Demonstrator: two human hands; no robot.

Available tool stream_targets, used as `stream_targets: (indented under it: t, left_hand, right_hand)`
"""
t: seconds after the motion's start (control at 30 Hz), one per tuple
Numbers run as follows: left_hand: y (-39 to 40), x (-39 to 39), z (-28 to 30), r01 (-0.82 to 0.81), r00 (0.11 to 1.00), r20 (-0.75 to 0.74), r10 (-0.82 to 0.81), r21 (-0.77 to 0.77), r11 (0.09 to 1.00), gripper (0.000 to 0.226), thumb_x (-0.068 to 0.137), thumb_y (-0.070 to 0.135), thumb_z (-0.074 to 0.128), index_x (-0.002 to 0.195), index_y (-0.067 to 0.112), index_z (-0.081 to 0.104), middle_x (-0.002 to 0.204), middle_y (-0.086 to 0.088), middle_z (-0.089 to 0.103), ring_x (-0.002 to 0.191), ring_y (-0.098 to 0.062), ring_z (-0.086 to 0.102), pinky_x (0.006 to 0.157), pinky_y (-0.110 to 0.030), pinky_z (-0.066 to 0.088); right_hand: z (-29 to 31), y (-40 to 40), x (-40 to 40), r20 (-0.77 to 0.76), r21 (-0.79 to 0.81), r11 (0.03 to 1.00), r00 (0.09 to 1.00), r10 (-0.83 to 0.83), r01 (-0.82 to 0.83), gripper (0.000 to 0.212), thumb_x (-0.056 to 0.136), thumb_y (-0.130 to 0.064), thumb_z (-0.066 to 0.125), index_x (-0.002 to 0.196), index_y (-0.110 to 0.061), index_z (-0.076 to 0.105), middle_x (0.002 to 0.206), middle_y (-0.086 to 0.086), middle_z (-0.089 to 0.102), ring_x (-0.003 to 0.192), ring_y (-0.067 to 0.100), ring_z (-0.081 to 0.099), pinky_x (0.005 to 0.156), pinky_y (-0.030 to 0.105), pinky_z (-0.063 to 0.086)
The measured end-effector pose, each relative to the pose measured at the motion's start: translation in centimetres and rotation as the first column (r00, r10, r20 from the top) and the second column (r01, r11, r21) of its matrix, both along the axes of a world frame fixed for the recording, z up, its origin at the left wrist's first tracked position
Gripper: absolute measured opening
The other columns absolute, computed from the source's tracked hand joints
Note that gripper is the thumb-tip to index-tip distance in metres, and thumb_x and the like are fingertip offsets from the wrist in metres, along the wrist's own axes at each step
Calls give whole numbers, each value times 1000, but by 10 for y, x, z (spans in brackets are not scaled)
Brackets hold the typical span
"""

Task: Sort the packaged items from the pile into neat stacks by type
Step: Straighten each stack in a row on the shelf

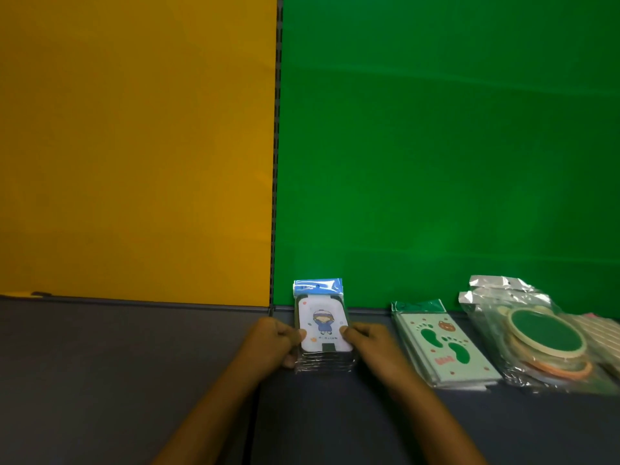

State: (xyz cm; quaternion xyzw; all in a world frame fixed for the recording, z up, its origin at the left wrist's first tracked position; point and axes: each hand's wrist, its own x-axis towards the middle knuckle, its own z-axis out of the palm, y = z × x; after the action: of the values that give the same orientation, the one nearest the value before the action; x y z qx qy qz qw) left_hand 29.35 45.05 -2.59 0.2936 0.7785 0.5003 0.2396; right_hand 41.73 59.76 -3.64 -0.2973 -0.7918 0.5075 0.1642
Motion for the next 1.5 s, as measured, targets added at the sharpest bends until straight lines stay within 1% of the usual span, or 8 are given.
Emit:
stream_targets:
  t: [0.13,0.43,0.53,0.7,0.9,0.97,1.17,1.5]
  left_hand:
    - [0,0,3,-42,999,-25,40,-83,996,27,90,20,62,66,8,63,66,-6,67,55,-14,64,56,-22,54]
    - [0,-3,2,-70,984,-175,24,-258,964,15,87,28,66,83,13,69,77,-3,72,68,-12,69,70,-30,59]
    - [-1,6,10,-192,918,-394,42,-349,917,30,83,35,69,104,15,65,99,-5,69,82,-13,63,72,-27,54]
    - [25,45,27,-256,759,-612,222,32,966,35,86,17,65,120,17,62,116,-3,64,97,-12,57,79,-23,46]
    - [97,112,19,44,946,-321,-40,6,999,22,91,14,56,88,35,59,90,-8,71,76,-16,64,75,-32,54]
    - [117,128,12,103,983,-147,-108,-39,994,15,92,18,56,102,29,61,91,1,68,77,-7,62,74,-24,53]
    - [145,143,5,-63,920,392,24,86,994,20,91,10,59,109,12,50,98,-10,69,80,-16,68,59,-23,57]
    - [158,142,-5,-76,913,404,55,36,997,35,86,18,66,113,-4,57,98,-14,73,84,-22,72,67,-27,60]
  right_hand:
    - [-1,-1,-2,68,88,996,998,5,-11,44,94,-38,51,96,3,67,93,19,72,90,30,69,89,47,54]
    - [-2,-3,-1,207,326,943,978,-5,-65,44,96,-46,45,91,-7,66,86,8,72,79,20,69,75,38,58]
    - [4,2,9,145,374,925,989,12,-66,43,94,-50,48,87,-11,66,82,4,69,75,16,66,76,39,56]
    - [23,45,50,-14,543,834,994,-111,101,39,94,-47,50,121,-20,56,117,-2,53,108,15,51,97,31,42]
    - [22,113,101,301,578,816,925,-234,18,59,93,-45,52,137,-8,39,137,15,44,128,29,40,108,37,35]
    - [14,122,107,373,490,871,906,-199,-10,65,92,-47,52,140,-7,33,139,16,43,129,30,41,109,41,37]
    - [7,130,109,413,370,927,904,-110,-56,81,91,-52,51,147,-4,18,136,14,52,121,31,52,102,44,46]
    - [22,137,121,247,99,991,967,64,-91,30,93,-34,57,118,-18,59,116,3,68,99,17,66,90,36,54]
